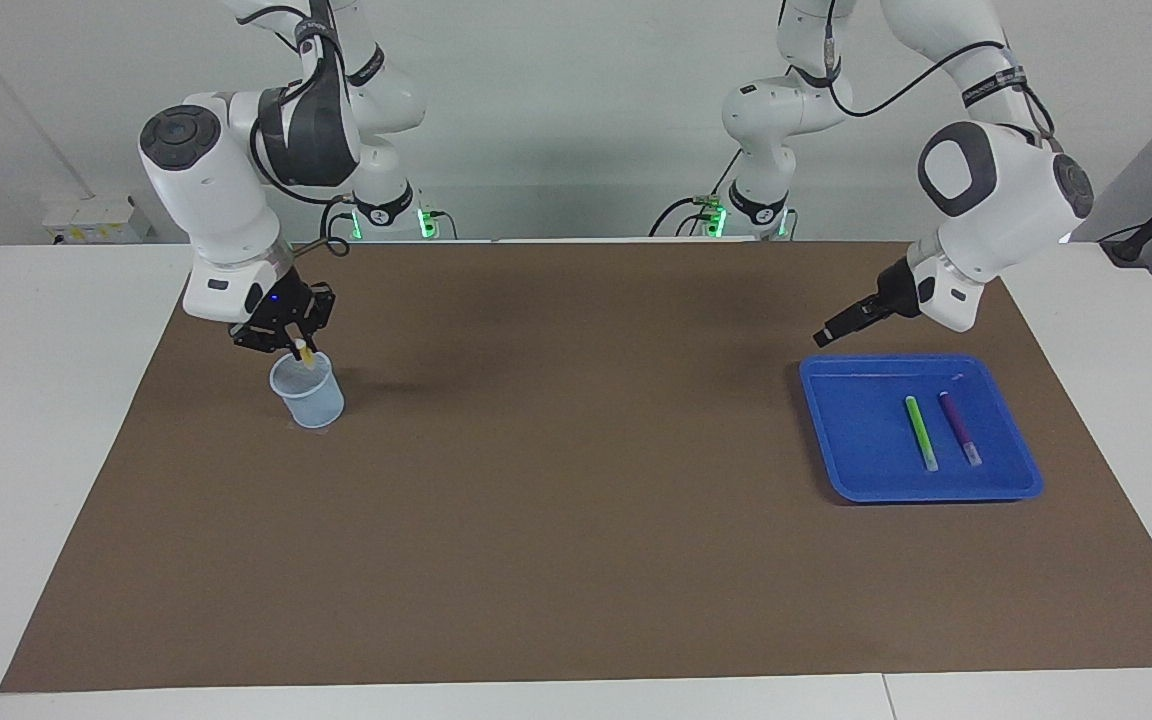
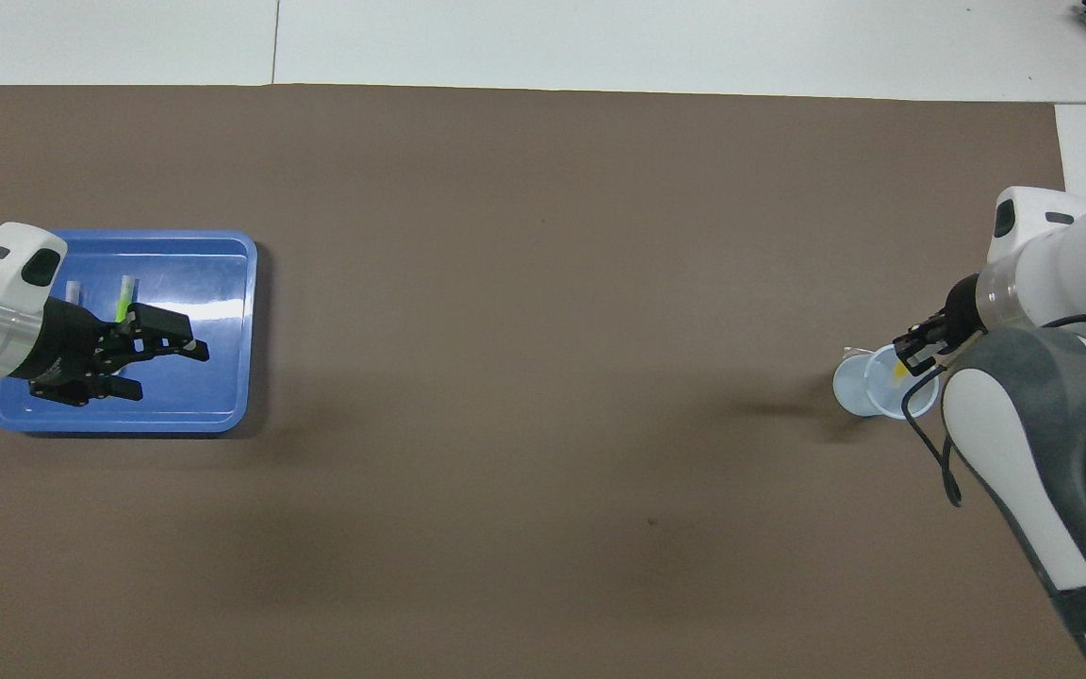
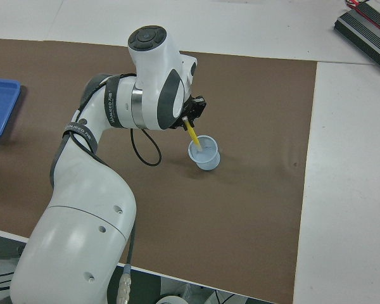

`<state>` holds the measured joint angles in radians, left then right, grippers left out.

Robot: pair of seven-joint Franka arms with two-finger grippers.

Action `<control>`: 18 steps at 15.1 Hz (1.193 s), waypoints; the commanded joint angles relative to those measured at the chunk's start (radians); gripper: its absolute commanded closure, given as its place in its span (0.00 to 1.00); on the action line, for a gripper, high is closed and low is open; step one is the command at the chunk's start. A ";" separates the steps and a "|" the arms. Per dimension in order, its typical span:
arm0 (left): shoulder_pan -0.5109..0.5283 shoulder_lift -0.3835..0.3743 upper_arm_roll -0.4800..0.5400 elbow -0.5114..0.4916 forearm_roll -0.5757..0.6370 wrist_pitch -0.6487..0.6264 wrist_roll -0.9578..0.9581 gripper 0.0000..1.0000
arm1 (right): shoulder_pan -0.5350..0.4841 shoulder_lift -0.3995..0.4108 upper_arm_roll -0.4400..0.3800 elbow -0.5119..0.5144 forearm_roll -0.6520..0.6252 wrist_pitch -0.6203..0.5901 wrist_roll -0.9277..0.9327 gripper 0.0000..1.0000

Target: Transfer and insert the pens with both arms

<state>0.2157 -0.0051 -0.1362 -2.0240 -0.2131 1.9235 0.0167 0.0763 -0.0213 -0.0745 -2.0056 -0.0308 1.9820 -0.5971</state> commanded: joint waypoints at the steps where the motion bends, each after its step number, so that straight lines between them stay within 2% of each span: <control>1: 0.002 0.002 -0.010 -0.030 0.122 0.107 0.123 0.00 | -0.013 -0.040 0.015 -0.067 -0.021 0.050 -0.015 1.00; 2: 0.004 0.008 -0.010 -0.027 0.147 0.123 0.164 0.00 | -0.013 -0.043 0.015 -0.085 -0.021 0.070 -0.012 0.95; 4: 0.008 0.042 -0.010 -0.019 0.164 0.150 0.239 0.00 | -0.013 -0.043 0.015 -0.090 -0.021 0.090 -0.015 0.42; 5: 0.020 0.054 -0.010 -0.019 0.164 0.167 0.249 0.00 | -0.013 -0.043 0.015 -0.091 -0.021 0.090 -0.015 0.28; 6: 0.028 0.075 -0.010 -0.019 0.166 0.182 0.249 0.00 | -0.013 -0.043 0.016 -0.091 -0.021 0.092 -0.013 0.07; 7: 0.031 0.092 -0.010 -0.016 0.166 0.193 0.253 0.00 | -0.015 -0.042 0.016 -0.090 -0.021 0.093 -0.016 0.00; 15: 0.066 0.263 -0.008 0.042 0.225 0.362 0.262 0.00 | 0.005 -0.029 0.022 -0.053 0.032 0.104 0.003 0.00; 18: 0.077 0.304 -0.010 0.068 0.233 0.390 0.264 0.00 | 0.043 -0.029 0.022 -0.051 0.104 0.106 0.124 0.00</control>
<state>0.2776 0.2613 -0.1380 -1.9964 -0.0059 2.2930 0.2725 0.1024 -0.0345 -0.0570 -2.0493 0.0319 2.0801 -0.5524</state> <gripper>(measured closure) 0.000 0.000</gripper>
